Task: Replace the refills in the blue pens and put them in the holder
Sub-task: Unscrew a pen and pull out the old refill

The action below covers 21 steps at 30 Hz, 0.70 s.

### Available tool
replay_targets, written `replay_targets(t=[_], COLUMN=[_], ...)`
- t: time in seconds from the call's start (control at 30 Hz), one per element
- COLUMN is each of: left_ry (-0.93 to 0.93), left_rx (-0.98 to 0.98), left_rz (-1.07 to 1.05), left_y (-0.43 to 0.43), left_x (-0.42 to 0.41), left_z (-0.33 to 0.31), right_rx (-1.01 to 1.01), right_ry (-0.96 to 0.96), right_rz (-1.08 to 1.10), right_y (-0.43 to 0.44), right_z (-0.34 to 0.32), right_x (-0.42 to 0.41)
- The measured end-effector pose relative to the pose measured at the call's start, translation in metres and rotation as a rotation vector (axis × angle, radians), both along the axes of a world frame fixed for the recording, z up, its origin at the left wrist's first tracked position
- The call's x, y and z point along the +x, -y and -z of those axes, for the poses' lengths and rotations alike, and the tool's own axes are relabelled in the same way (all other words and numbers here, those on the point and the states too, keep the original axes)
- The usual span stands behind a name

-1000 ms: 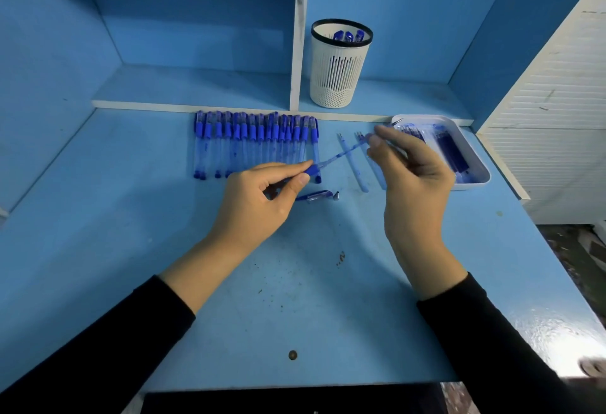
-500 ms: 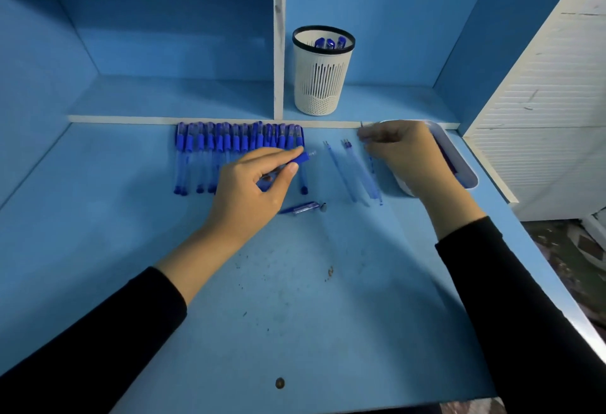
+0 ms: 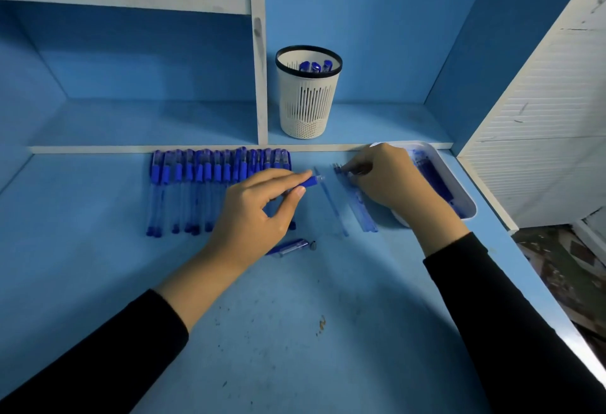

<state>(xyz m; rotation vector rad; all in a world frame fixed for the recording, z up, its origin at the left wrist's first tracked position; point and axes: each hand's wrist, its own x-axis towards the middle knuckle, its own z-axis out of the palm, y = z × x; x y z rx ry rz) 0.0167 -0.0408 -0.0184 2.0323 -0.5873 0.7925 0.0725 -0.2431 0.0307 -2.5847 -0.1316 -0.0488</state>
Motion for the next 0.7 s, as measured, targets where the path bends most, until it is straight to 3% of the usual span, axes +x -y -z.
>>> replay_targets(t=[0.17, 0.27, 0.4, 0.7], left_ry=[0.001, 0.002, -0.007, -0.004], left_rx=[0.018, 0.039, 0.060, 0.089], left_rz=[-0.001, -0.001, 0.013, 0.016], left_y=[-0.001, -0.001, -0.001, -0.001], left_x=[0.000, -0.002, -0.003, -0.004], left_z=[0.000, -0.001, -0.001, -0.002], right_rx=[0.128, 0.094, 0.006, -0.067], right_ry=[0.083, 0.129, 0.050, 0.017], right_rz=[0.089, 0.158, 0.207, 0.217], right_y=[0.033, 0.059, 0.083, 0.080], right_z=[-0.016, -0.018, -0.007, 0.001], right_x=[-0.012, -0.013, -0.010, -0.008])
